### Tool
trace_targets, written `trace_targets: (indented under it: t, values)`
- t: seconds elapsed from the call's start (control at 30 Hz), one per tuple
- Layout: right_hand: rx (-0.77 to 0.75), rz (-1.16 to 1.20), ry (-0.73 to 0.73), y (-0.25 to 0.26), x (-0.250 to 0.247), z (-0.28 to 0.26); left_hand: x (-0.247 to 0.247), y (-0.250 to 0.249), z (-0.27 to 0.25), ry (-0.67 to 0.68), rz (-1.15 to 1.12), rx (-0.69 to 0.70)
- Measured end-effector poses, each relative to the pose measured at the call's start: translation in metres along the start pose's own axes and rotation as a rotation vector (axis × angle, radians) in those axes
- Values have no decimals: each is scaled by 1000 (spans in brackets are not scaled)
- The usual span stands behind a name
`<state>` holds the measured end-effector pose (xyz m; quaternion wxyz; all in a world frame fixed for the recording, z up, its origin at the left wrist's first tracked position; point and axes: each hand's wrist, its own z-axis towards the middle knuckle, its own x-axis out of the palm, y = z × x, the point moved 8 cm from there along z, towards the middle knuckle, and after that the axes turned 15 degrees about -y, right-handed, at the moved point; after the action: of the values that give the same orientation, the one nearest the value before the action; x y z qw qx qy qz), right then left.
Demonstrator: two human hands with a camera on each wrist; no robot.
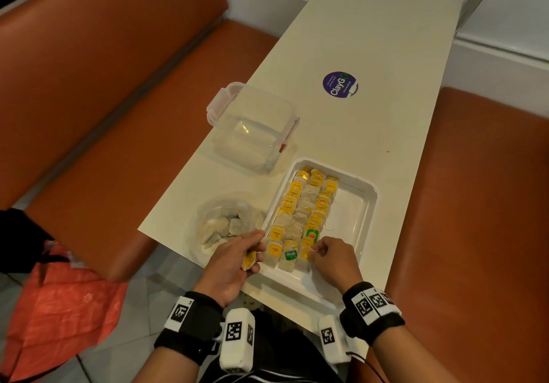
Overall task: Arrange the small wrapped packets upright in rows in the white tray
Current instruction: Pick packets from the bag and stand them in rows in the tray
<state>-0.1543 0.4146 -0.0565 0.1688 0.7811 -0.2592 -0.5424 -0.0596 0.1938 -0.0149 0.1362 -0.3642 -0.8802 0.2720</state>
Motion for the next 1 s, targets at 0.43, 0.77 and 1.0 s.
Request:
trace_targets:
  t: [0.43,0.77,1.0]
  values:
    - [-230,250,-32,71,-52,-46,26,5,-19,200,-179,-121]
    - [-160,192,-8,81,-40,-58,34,7,-31,346,-145,72]
    - [-198,334,57,89,-47,-60,34,2,-35,330,-238,176]
